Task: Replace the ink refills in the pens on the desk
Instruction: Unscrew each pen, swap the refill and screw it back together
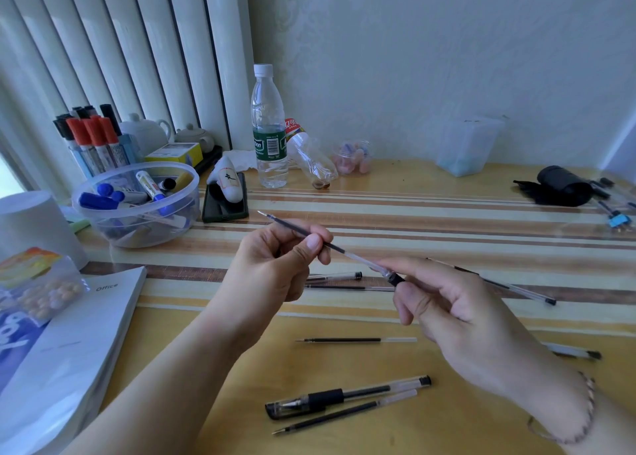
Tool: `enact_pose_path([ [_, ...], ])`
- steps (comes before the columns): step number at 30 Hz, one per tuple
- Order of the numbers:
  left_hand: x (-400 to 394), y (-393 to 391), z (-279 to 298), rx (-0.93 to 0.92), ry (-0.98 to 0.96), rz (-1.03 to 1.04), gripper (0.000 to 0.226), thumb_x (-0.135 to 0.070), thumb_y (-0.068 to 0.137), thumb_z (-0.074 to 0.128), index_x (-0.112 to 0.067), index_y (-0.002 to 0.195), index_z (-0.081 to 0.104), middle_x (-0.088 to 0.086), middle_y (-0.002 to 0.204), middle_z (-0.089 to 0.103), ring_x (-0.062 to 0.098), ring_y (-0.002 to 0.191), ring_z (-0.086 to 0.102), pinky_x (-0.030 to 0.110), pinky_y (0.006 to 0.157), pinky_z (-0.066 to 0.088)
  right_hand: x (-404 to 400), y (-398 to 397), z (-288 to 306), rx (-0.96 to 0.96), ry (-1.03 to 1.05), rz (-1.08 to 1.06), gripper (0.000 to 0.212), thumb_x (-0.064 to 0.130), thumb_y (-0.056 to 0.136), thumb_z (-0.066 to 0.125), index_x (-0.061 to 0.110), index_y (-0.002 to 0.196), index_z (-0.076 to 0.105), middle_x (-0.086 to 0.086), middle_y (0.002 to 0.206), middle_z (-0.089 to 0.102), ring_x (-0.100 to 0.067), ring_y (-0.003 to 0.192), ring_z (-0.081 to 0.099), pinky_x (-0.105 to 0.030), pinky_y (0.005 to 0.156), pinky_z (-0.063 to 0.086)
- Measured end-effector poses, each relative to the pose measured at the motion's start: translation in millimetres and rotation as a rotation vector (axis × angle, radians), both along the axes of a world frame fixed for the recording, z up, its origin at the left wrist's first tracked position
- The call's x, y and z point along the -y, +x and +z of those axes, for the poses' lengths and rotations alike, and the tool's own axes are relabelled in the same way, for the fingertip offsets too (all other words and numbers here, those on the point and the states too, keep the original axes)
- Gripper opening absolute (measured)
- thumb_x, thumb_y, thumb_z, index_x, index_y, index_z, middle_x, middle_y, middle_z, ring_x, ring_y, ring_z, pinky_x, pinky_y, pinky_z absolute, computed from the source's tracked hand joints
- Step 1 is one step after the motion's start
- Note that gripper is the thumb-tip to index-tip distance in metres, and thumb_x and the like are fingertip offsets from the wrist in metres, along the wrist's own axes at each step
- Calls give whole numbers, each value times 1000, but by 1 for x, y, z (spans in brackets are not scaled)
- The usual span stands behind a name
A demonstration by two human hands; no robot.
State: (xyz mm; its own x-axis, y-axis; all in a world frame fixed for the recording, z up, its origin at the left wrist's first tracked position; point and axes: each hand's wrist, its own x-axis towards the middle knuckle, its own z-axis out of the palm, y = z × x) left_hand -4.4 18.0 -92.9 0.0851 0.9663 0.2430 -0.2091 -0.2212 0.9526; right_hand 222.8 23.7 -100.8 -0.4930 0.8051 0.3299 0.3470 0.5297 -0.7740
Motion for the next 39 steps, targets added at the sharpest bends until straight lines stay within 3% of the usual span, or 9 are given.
enact_pose_path([
  [7, 9, 14, 6, -264, 128, 23, 22, -18, 86, 66, -6, 104, 66, 3, 68, 62, -7, 42, 49, 2, 47, 35, 2, -4, -2, 76, 23, -29, 28, 48, 92, 42, 47, 114, 59, 2, 73, 62, -12, 52, 49, -20, 52, 40],
  [9, 10, 16, 8, -260, 91, 22, 44, -19, 77, 66, -11, 120, 59, 1, 68, 62, -6, 40, 48, 2, 47, 36, 3, -7, 0, -98, -75, 2, 25, 39, 92, 45, 38, 109, 64, -2, 70, 60, -7, 48, 45, -15, 50, 36],
  [11, 10, 16, 9, -270, 52, 43, 53, -21, 71, 71, -18, 122, 57, -3, 68, 65, -2, 37, 43, 3, 46, 34, 3, -8, 7, -346, -235, 29, 24, 28, 91, 46, 25, 103, 67, -5, 67, 58, -17, 48, 44, -20, 48, 36],
  [13, 10, 15, 10, -280, 16, 67, 49, -21, 66, 75, -18, 113, 62, -5, 67, 65, -1, 35, 40, 4, 45, 34, 5, -6, 15, -541, -317, 41, 24, 25, 90, 46, 16, 101, 65, -12, 70, 60, -28, 50, 46, -26, 47, 40],
  [16, 9, 15, 9, -318, -8, 81, 35, -22, 60, 81, -16, 91, 67, -5, 67, 66, 6, 45, 48, 8, 51, 40, 6, -2, 22, -621, -316, 44, 23, 26, 88, 47, 14, 100, 63, -16, 73, 62, -33, 55, 53, -32, 52, 46],
  [21, 7, 12, 3, -408, -1, 68, 25, -23, 58, 89, -16, 70, 68, -4, 69, 64, 19, 67, 58, 28, 65, 49, 5, -1, 17, -555, -235, 64, 26, 32, 85, 56, 15, 104, 62, -13, 75, 66, -32, 58, 59, -33, 58, 51],
  [25, 9, 13, 6, -380, 0, 15, 25, -22, 59, 89, -13, 71, 68, -8, 66, 63, 6, 59, 58, 16, 60, 46, 7, -2, 14, -465, -173, 55, 25, 37, 82, 58, 20, 100, 63, -12, 75, 66, -27, 54, 58, -33, 57, 51],
  [30, 12, 18, 12, -257, -16, -19, 18, -13, 62, 77, -3, 73, 66, -12, 59, 63, -3, 41, 51, 2, 48, 37, 8, -2, 6, -15, 178, -113, 20, 48, 82, 57, 39, 99, 64, 10, 86, 70, -13, 71, 67, -36, 64, 54],
  [39, 13, 20, 10, -285, 2, -45, 19, -16, 61, 79, -6, 71, 67, -11, 62, 64, -2, 46, 53, 6, 53, 40, 9, -4, 4, 115, 207, -112, 24, 56, 81, 53, 45, 100, 62, 16, 87, 70, -26, 62, 65, -41, 56, 53],
])
